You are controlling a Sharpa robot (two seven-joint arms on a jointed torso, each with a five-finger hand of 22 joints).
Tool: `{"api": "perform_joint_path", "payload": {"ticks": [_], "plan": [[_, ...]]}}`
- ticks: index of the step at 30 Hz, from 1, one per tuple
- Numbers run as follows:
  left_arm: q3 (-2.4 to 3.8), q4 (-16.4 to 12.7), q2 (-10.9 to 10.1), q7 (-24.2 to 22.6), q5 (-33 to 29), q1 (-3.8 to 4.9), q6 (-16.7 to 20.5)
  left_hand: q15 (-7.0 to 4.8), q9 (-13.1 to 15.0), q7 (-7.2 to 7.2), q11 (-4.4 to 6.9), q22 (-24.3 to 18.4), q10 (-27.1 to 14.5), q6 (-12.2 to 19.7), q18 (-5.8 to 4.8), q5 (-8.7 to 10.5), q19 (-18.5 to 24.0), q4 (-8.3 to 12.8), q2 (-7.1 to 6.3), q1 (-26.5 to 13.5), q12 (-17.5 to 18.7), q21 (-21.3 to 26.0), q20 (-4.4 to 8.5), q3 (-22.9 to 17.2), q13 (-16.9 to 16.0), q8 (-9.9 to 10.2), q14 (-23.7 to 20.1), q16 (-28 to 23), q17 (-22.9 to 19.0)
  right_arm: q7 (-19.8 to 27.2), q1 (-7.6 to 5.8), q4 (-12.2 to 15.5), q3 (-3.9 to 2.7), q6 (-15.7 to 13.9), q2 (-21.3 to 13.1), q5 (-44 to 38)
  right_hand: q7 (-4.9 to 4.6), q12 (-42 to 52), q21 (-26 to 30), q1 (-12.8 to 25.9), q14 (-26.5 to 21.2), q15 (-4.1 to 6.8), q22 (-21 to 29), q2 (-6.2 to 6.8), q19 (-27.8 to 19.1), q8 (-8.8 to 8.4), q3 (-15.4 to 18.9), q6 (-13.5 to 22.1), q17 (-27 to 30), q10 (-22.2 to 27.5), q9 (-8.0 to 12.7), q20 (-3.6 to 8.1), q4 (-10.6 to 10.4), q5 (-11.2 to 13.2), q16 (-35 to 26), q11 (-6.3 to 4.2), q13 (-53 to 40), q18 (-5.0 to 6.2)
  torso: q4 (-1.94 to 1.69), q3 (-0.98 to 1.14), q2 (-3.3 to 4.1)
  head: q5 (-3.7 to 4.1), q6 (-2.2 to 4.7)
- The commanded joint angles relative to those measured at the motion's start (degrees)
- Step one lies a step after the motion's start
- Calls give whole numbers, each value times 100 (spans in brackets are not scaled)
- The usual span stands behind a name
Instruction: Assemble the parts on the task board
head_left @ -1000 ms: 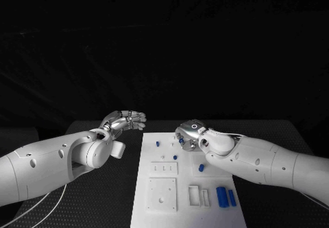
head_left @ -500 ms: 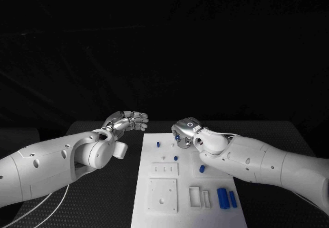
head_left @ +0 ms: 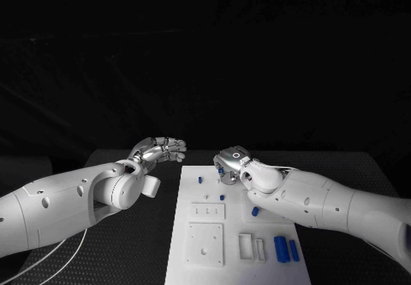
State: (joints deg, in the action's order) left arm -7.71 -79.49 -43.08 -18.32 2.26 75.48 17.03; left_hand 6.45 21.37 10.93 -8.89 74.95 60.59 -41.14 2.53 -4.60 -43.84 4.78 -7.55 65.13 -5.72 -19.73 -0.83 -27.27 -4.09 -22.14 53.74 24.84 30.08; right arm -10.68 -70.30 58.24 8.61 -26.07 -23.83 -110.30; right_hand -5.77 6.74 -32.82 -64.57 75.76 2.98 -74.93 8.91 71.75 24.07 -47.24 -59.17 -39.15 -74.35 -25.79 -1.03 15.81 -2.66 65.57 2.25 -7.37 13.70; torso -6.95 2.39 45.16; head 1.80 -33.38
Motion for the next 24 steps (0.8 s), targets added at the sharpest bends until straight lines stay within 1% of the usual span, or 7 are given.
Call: {"api": "perform_joint_path", "payload": {"ticks": [1, 3, 6, 11, 15, 20, 24], "plan": [[6, -26, 10, -38, -16, 23, -83, 14, -9, 52, -21, 107, 19, -56, 106, -28, -21, 36, -6, -51, 22, 4, 0, 2, 7, 35, 38, -35, 10, -5, -1, -17, -3, -17, 21, -95, 6, 29, -35, -28, -81, 115, -109, 23, 22, 26, -31, -47, 10, -301, -14, 6, 4, -13, 38, 6, -37, 130, -34, -9, 27, 0, -3], [6, -30, 9, -38, -16, 27, -81, 14, -9, 52, -21, 107, 20, -57, 106, -28, -21, 37, -6, -52, 22, 4, 0, 2, 7, 36, 38, -36, 11, -9, -1, -24, -3, -9, 28, -97, 6, 28, -35, -29, -81, 115, -109, 24, 22, 26, -34, -47, 10, -301, -15, 6, 4, -13, 39, 6, -38, 130, -42, -13, 35, 15, 2], [6, -33, 8, -38, -16, 40, -84, 14, -9, 52, -22, 107, 21, -57, 106, -28, -21, 39, -6, -53, 24, 3, 0, 0, 7, 37, 39, -37, 12, -11, -1, -40, -3, -5, 32, -101, 6, 27, -36, -29, -82, 115, -109, 26, 23, 25, -37, -47, 11, -302, -16, 5, 3, -13, 40, 6, -38, 130, -47, -16, 48, 10, 2], [6, -40, 5, -35, -16, 57, -83, 14, -10, 53, -22, 107, 22, -58, 106, -29, -21, 42, -6, -56, 26, 3, 0, -1, 7, 38, 41, -39, 14, -4, -1, -74, -3, -6, 54, -101, 6, 25, -36, -29, -82, 115, -109, 28, 23, 24, -42, -47, 12, -303, -17, 5, 2, -13, 41, 6, -39, 130, -39, -12, 54, 9, 8], [7, -44, 12, -33, -16, 66, -92, 14, -11, 54, -24, 107, 23, -58, 106, -28, -21, 45, -7, -59, 29, 2, 0, -3, 7, 40, 41, -41, 15, 6, -1, -104, -3, 9, 71, -101, 6, 23, -37, -30, -82, 115, -109, 30, 23, 23, -46, -47, 14, -303, -19, 4, 1, -13, 42, 6, -40, 130, -48, -15, 59, 7, -1], [7, -47, 10, -28, -16, 68, -95, 15, -11, 56, -25, 108, 24, -58, 106, -28, -21, 47, -8, -63, 32, 2, -1, -4, 7, 42, 42, -43, 17, -12, -1, -142, -3, 28, 61, -108, 6, 20, -37, -30, -83, 115, -108, 32, 23, 22, -51, -47, 15, -303, -20, 4, 0, -13, 44, 6, -41, 130, -44, -14, 56, -1, -11], [7, -43, 4, -25, -16, 69, -96, 15, -12, 58, -26, 108, 24, -57, 106, -28, -21, 49, -8, -66, 35, 2, -1, -5, 7, 44, 43, -45, 19, -40, -1, -179, -3, 47, 44, -133, 6, 18, -38, -31, -84, 115, -108, 34, 23, 21, -55, -47, 16, -304, -21, 4, 0, -13, 45, 6, -42, 130, -31, -16, 54, -8, -20]]}}
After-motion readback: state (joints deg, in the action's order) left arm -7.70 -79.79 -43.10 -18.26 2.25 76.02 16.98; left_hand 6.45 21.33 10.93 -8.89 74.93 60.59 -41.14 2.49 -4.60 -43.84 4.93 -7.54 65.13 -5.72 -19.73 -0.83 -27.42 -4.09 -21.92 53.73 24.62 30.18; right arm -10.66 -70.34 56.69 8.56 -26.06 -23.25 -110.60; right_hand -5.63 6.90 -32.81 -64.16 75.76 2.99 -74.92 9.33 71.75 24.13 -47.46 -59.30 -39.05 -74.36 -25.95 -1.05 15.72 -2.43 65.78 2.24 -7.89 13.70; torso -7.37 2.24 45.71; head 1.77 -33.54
